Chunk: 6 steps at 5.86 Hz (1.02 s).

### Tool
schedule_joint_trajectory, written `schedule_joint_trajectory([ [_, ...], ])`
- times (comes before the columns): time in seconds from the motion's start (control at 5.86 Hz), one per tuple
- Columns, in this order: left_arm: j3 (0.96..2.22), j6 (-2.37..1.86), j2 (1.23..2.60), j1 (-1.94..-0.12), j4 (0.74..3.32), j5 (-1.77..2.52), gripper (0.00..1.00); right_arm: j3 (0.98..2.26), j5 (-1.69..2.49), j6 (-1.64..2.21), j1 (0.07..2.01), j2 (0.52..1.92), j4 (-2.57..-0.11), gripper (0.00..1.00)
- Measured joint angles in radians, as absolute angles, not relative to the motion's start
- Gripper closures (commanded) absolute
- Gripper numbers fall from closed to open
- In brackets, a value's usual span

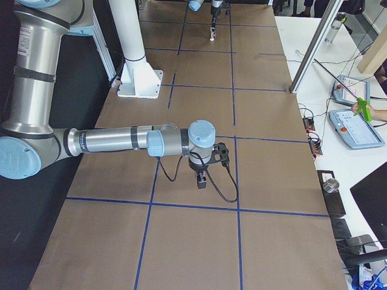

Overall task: Assemble PPR valve and pipe with both arms
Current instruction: 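Grasp the white PPR fitting with chrome valve using the left gripper, then carry the white fitting with the left gripper to the table center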

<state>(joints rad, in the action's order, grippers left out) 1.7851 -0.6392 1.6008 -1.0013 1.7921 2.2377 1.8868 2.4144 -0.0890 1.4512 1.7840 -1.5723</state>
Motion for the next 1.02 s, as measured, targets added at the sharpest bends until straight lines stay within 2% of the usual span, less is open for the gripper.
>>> schedule_joint_trajectory([
  [0.51, 1.841, -0.762, 1.669, -0.989, 1.775, 2.24, 1.0, 1.887, 2.42, -0.09, 1.451, 1.784, -1.572, 0.0],
  [1.02, 1.841, -1.029, 1.963, -0.791, 1.619, 2.197, 1.0, 1.89, 2.421, -0.092, 1.44, 1.784, -1.534, 0.0],
])
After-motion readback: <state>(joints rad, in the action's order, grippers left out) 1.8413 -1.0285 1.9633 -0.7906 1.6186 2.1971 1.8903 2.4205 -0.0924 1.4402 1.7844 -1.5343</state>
